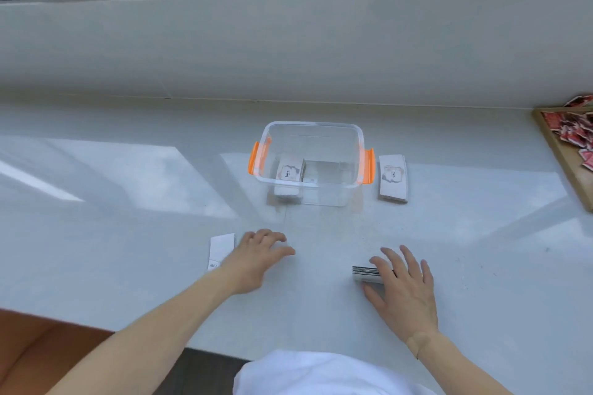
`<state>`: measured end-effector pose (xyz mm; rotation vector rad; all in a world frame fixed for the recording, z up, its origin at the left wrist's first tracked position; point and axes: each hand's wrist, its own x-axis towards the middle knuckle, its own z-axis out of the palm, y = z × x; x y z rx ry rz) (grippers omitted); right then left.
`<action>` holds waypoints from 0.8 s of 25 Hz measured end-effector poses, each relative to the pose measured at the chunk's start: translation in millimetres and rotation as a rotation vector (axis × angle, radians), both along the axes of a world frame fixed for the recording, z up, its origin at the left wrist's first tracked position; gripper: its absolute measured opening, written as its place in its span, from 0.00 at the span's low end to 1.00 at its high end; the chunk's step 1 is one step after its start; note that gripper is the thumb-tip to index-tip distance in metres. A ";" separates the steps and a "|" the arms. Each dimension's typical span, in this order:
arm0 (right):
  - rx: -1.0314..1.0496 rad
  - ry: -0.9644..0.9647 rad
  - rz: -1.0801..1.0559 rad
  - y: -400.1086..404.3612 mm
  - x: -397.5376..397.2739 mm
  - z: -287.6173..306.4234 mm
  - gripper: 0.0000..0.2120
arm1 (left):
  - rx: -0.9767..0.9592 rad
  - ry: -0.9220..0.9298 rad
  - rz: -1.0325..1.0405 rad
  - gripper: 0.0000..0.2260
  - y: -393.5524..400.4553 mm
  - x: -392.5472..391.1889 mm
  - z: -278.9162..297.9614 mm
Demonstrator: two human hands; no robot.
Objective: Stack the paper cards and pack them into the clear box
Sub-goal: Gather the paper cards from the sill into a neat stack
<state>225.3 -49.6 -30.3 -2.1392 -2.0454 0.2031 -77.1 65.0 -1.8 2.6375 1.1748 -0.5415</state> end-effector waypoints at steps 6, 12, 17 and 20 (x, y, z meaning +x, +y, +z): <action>-0.050 0.015 0.001 -0.4 -0.4 -1.7 0.23 | 0.092 0.297 -0.160 0.43 22.6 -88.2 13.5; -0.051 -0.001 0.000 1.5 0.2 -0.2 0.25 | 0.142 0.280 -0.149 0.31 28.3 -90.1 9.8; -0.048 -0.012 0.000 0.0 1.4 -4.2 0.26 | 0.265 0.212 -0.045 0.17 25.7 -81.1 17.9; -0.060 -0.012 0.003 -0.4 3.2 -4.6 0.27 | 0.293 -0.024 0.096 0.10 21.0 -64.9 16.7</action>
